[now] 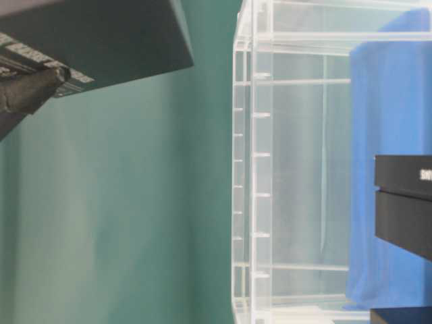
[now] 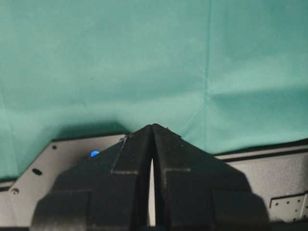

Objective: Take the box out of the case with the left arm.
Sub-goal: 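Carry the box forward and lower it right of the middle box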

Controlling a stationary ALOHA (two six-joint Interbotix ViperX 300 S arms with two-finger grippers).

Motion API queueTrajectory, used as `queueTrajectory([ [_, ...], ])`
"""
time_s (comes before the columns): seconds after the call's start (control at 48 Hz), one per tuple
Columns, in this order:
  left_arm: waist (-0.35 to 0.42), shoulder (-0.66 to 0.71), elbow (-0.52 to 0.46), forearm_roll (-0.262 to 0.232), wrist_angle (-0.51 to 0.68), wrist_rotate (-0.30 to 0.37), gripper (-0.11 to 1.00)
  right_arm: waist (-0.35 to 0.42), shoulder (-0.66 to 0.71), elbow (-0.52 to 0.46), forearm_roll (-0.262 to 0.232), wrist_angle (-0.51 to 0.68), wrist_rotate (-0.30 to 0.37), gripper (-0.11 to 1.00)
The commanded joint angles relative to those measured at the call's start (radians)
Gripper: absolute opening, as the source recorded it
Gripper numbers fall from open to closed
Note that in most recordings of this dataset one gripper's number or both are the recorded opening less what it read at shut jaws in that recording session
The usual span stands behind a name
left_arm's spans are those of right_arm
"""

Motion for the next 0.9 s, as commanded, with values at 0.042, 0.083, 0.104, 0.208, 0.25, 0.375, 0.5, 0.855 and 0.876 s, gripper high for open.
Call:
queueTrajectory([
  [0.042, 0.005, -0.028, -0.006, 0.011, -0.002, 0.000, 0.60, 0.000, -0.005, -0.009, -0.002, -0.008, -0.002, 0.00],
  [0.083, 0.005, -0.031, 0.002, 0.011, 0.000, 0.000, 0.60, 0.000, -0.005, -0.009, 0.000, -0.006, 0.000, 0.00],
  [0.104, 0.006, -0.032, 0.005, 0.011, 0.000, 0.000, 0.60, 0.000, -0.005, -0.009, -0.002, -0.006, 0.000, 0.00],
  [0.208, 0.009, -0.044, 0.040, 0.011, 0.000, -0.002, 0.60, -0.002, -0.005, -0.009, 0.000, -0.005, 0.000, 0.00],
  [0.25, 0.011, -0.049, 0.058, 0.011, -0.003, -0.002, 0.60, -0.002, -0.005, -0.009, -0.002, -0.003, 0.000, 0.00],
  [0.375, 0.015, -0.064, 0.123, 0.012, -0.018, -0.005, 0.60, 0.000, -0.005, -0.009, -0.002, -0.005, 0.000, 0.00],
  [0.5, 0.017, -0.080, 0.201, 0.015, -0.066, -0.005, 0.60, 0.000, -0.005, -0.009, -0.002, -0.006, 0.000, 0.00],
  [0.855, 0.025, -0.135, 0.512, 0.021, -0.376, -0.009, 0.60, -0.002, -0.005, -0.008, -0.002, -0.008, -0.002, 0.00],
  [0.876, 0.026, -0.140, 0.538, 0.020, -0.400, -0.015, 0.60, 0.000, -0.003, -0.008, -0.002, -0.008, -0.002, 0.00],
])
